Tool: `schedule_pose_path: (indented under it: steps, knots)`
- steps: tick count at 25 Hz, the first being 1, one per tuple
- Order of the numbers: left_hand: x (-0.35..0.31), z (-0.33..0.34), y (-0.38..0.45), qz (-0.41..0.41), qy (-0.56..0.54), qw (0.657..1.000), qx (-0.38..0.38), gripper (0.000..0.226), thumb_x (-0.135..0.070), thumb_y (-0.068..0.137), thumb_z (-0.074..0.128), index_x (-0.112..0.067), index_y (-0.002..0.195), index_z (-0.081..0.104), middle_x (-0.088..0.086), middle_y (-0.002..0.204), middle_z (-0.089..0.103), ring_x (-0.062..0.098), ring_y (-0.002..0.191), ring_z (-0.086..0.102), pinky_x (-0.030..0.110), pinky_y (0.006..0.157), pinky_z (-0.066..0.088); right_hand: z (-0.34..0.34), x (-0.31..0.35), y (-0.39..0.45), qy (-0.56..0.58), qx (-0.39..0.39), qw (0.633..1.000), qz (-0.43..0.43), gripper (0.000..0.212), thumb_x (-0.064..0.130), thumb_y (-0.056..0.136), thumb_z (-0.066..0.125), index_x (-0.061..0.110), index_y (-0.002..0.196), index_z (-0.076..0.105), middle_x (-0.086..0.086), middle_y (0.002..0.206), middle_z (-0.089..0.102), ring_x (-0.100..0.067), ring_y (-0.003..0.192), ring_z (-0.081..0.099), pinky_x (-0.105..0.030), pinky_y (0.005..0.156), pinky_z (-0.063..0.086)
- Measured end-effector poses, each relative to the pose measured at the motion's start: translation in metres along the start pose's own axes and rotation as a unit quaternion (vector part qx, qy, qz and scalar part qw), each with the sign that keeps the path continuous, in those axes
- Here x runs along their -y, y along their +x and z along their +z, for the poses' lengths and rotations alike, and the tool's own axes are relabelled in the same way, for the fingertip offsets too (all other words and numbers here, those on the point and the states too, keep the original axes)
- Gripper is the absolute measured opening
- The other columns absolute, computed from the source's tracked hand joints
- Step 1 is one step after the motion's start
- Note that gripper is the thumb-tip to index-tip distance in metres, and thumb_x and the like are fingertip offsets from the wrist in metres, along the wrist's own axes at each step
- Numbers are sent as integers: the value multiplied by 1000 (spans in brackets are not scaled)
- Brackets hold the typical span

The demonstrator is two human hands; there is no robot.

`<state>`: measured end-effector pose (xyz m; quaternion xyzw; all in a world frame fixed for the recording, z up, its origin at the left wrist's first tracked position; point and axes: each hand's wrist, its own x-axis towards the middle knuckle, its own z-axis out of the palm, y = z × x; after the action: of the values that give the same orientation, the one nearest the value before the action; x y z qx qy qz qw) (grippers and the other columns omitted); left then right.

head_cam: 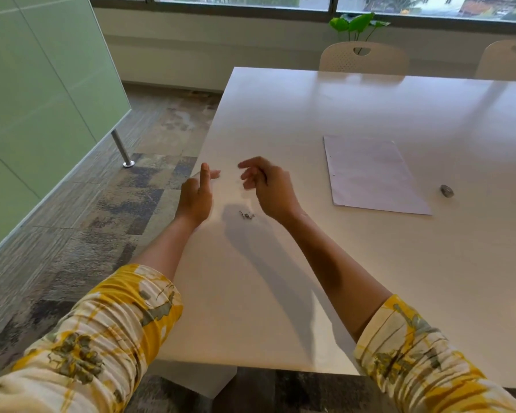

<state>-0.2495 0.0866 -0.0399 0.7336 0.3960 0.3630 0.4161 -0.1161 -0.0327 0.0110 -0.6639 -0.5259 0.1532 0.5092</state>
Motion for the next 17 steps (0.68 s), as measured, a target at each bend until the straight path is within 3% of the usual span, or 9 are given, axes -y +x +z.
schedule_pose_path:
  steps: [2,4,7,10,12,13,15,16,17]
  knots:
    - [0,0,0,1,-2,1000,5,67,-52,106,17,-12,125,68,2,128,66,8,115,55,16,93,35,0,3,4,-159,141,977,-11,42,-4,99,40,20,120,68,-2,134,62,-17,127,53,-33,109,37]
    - [-1,0,0,4,-4,1000,8,65,-49,107,19,-10,125,67,3,127,67,9,116,55,7,89,34,2,4,4,-184,185,965,14,40,4,104,36,17,135,57,-4,145,53,-20,134,47,-29,110,33]
    - [-1,1,0,6,1,1000,3,64,-47,108,19,-9,124,68,2,125,67,7,113,55,-6,79,30,4,4,-3,-113,148,981,47,49,-2,101,42,10,149,37,-14,141,55,-21,117,64,-22,94,49]
    - [-1,1,1,11,3,1000,13,64,-47,108,20,-9,125,67,2,127,66,5,113,54,-7,78,29,4,5,-8,-189,167,968,8,60,-9,93,53,14,147,42,-8,149,47,-25,135,48,-33,109,40]
    - [-1,0,1,13,6,1000,19,63,-47,108,20,-9,125,67,2,127,67,5,113,54,-7,78,28,6,3,-12,-200,151,968,-2,55,5,92,64,18,143,47,-6,153,42,-23,137,44,-35,109,41]
    - [-1,1,1,14,6,1000,21,63,-46,108,21,-9,124,68,2,126,67,5,113,53,-8,77,28,6,3,-14,-165,114,980,14,49,12,93,65,18,140,50,-6,149,48,-19,128,55,-28,99,51]
    - [-1,1,1,14,5,1000,25,62,-46,108,22,-8,123,68,1,125,67,6,113,53,-10,76,28,5,2,-19,-64,22,996,51,33,13,97,60,16,129,58,-5,125,66,-9,98,69,-18,78,57]
    - [0,1,1,14,4,1000,27,61,-45,108,22,-8,123,68,2,124,67,6,113,54,-10,76,28,2,1,-21,-59,-4,997,50,28,8,97,59,16,124,62,-2,115,70,-7,95,69,-22,83,57]
    - [0,2,1,12,5,999,31,61,-45,108,23,-7,122,68,2,124,67,6,112,54,-9,75,28,0,-2,-23,-98,-9,994,44,29,6,96,59,18,122,64,1,115,70,-9,105,65,-29,96,53]
